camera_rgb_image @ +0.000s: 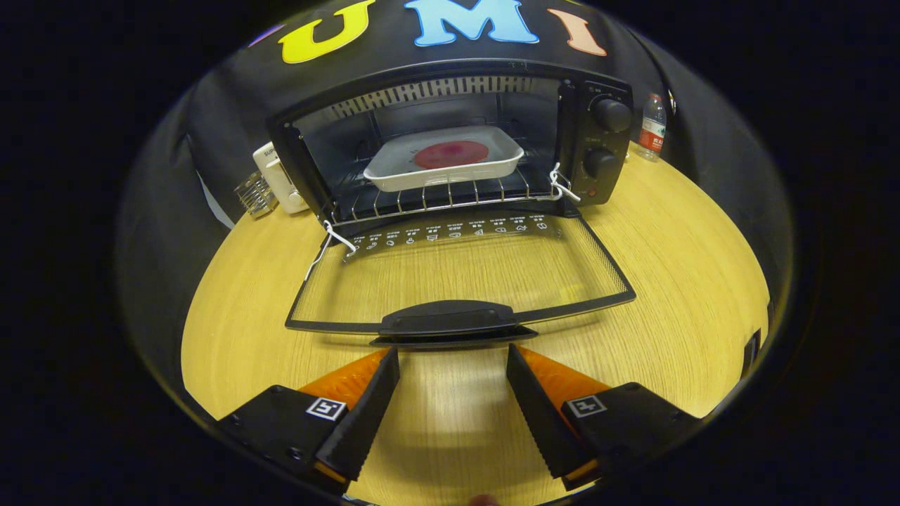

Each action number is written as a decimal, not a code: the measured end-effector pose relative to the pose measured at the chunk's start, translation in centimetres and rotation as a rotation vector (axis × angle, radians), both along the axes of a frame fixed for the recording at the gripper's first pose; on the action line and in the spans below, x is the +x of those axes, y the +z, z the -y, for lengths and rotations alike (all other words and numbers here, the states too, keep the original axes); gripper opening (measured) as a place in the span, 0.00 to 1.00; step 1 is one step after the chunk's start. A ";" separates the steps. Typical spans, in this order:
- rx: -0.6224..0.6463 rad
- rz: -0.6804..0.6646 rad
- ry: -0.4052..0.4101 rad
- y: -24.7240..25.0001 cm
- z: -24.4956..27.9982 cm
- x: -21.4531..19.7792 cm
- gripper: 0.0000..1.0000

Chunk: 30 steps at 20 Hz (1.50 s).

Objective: Open the toaster oven, put the food inside, and close the toaster oven door.

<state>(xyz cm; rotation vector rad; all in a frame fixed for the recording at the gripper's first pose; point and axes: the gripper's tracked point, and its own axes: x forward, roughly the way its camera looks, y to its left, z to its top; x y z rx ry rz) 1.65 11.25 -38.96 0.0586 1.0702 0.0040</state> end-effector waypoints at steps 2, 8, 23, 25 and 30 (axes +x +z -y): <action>-0.033 0.023 0.029 0.4 -0.1 0.0 0.98; -0.052 0.053 0.080 1.2 -0.8 0.7 0.95; -0.063 0.164 0.069 5.8 -0.9 2.0 0.95; -0.068 0.194 0.072 6.8 -0.9 2.3 0.95; -0.077 0.306 0.085 9.6 -1.0 4.0 0.95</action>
